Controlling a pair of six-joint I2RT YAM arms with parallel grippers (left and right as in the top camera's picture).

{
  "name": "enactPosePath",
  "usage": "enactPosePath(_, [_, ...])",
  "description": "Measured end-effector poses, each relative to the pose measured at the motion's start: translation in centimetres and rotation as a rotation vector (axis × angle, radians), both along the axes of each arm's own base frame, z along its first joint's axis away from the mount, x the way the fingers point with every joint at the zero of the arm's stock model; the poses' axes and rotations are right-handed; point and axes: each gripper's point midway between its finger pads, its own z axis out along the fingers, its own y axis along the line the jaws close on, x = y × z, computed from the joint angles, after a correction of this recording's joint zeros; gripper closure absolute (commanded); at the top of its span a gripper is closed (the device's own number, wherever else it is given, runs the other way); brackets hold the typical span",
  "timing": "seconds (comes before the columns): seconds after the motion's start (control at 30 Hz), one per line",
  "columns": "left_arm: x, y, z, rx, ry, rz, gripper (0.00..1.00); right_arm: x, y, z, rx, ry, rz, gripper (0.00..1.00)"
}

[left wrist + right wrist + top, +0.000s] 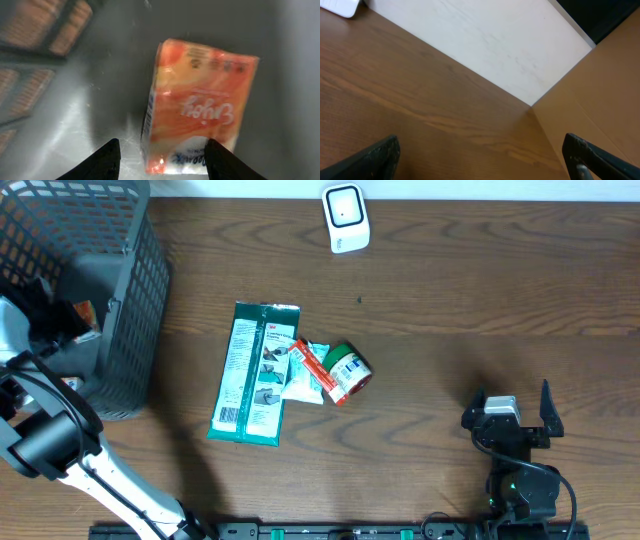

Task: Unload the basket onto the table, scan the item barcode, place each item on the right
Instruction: 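Grasp the orange tissue pack in the basket with the left gripper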

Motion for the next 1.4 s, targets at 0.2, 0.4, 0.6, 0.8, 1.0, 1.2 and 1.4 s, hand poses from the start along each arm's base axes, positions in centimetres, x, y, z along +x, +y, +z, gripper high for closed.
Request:
enactPosePath(0.2, [0.4, -0.6, -0.6, -0.028, -0.058, -0.01, 0.76, 0.0, 0.0, 0.0, 0.0, 0.0, 0.0, 0.01])
enactPosePath(0.4, [1.2, -1.1, -0.1, -0.07, -0.111, -0.002, 0.93, 0.0, 0.0, 0.0, 0.0, 0.0, 0.0, 0.01])
enactPosePath(0.6, [1.3, -1.5, 1.5, -0.1, -0.142, 0.049, 0.92, 0.0, 0.0, 0.0, 0.0, 0.0, 0.0, 0.01])
enactPosePath(0.8, [0.8, -1.6, 13.7, 0.04, -0.342, 0.092, 0.93, 0.0, 0.0, 0.0, 0.0, 0.0, 0.0, 0.01])
enactPosePath(1.0, [-4.4, -6.6, 30.3, 0.201, -0.634, 0.108, 0.93, 0.0, 0.0, 0.0, 0.0, 0.0, 0.0, 0.01])
enactPosePath(1.2, [-10.0, -19.1, 36.4, 0.168, -0.738, -0.086, 0.92, 0.0, 0.0, 0.0, 0.0, 0.0, 0.0, 0.01])
enactPosePath(1.4, [-12.5, -27.6, 34.6, 0.052, -0.674, -0.322, 0.93, 0.0, 0.0, 0.0, 0.0, 0.0, 0.0, 0.01])
